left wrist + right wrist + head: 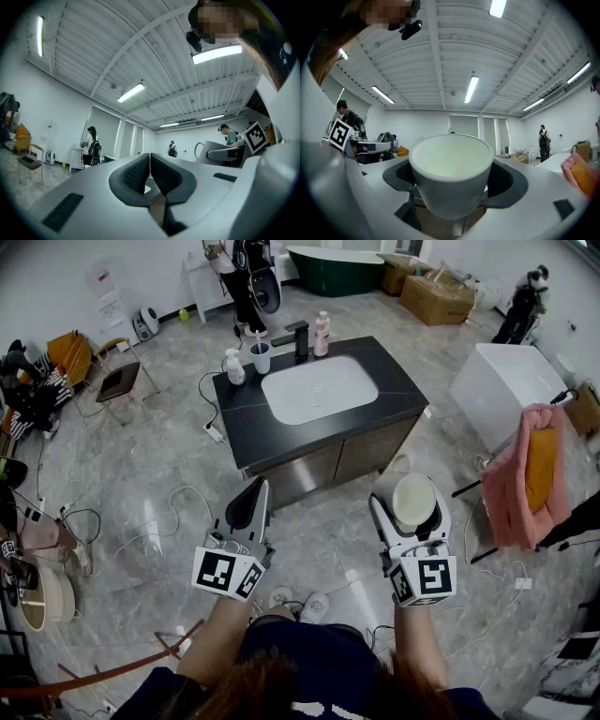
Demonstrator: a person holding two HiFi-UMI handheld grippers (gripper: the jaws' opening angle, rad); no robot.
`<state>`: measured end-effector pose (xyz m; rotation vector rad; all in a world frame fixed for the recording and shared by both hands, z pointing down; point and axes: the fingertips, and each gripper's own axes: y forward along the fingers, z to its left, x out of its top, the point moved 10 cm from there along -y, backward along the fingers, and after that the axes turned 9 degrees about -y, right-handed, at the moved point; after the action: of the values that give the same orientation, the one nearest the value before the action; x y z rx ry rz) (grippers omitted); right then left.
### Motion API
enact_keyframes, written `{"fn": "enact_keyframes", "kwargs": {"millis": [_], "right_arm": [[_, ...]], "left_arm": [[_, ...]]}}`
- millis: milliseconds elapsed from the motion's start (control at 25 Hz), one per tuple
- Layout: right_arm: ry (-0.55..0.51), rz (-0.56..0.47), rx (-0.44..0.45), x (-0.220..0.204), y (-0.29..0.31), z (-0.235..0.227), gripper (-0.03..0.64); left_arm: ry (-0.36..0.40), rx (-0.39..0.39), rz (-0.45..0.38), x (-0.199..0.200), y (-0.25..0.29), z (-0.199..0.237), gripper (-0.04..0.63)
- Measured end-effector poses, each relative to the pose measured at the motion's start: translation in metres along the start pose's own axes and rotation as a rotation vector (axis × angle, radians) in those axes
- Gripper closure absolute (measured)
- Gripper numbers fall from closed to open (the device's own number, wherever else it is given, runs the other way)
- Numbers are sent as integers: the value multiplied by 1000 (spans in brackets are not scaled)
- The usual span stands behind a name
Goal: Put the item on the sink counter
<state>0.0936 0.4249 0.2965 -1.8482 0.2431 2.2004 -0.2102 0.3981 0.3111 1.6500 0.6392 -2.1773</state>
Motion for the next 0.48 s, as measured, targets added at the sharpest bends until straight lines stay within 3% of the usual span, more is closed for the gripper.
{"fn": "enact_keyframes", "kwargs": {"millis": [480], "right_arm": [[11,-34,22,5,-22,11,173]], "left_arm": [[17,33,-23,1,-31,-8,571]]}}
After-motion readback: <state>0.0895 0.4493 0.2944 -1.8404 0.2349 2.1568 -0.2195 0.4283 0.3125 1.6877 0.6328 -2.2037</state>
